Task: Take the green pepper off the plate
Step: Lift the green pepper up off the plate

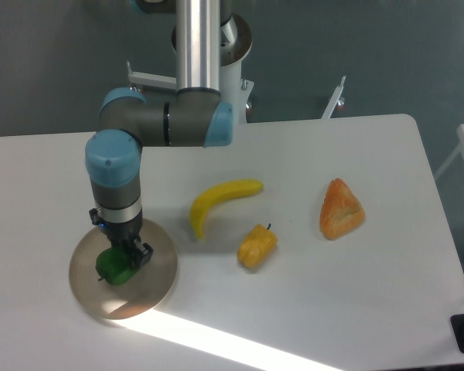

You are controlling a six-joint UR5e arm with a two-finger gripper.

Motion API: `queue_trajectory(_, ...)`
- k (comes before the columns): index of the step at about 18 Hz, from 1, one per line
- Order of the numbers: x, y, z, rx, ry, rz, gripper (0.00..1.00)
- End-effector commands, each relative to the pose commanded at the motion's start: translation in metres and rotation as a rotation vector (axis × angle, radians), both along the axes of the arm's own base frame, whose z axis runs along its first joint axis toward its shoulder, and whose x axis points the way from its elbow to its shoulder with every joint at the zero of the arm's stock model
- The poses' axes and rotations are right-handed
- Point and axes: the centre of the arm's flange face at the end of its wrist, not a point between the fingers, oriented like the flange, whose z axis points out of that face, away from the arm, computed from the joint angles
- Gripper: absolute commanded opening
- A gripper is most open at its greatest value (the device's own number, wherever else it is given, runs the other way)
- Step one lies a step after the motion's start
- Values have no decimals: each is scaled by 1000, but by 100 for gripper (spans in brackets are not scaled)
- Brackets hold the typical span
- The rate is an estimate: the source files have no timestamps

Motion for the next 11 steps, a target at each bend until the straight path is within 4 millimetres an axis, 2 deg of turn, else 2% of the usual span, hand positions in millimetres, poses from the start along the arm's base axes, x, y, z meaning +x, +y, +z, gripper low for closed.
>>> queue_trajectory(4, -54, -1, 25, -6, 24, -27, 42)
queue_trajectory(6, -94, -8, 28, -9, 40, -28, 42)
queue_trajectory(11, -162, -31, 35, -6, 73, -39, 42)
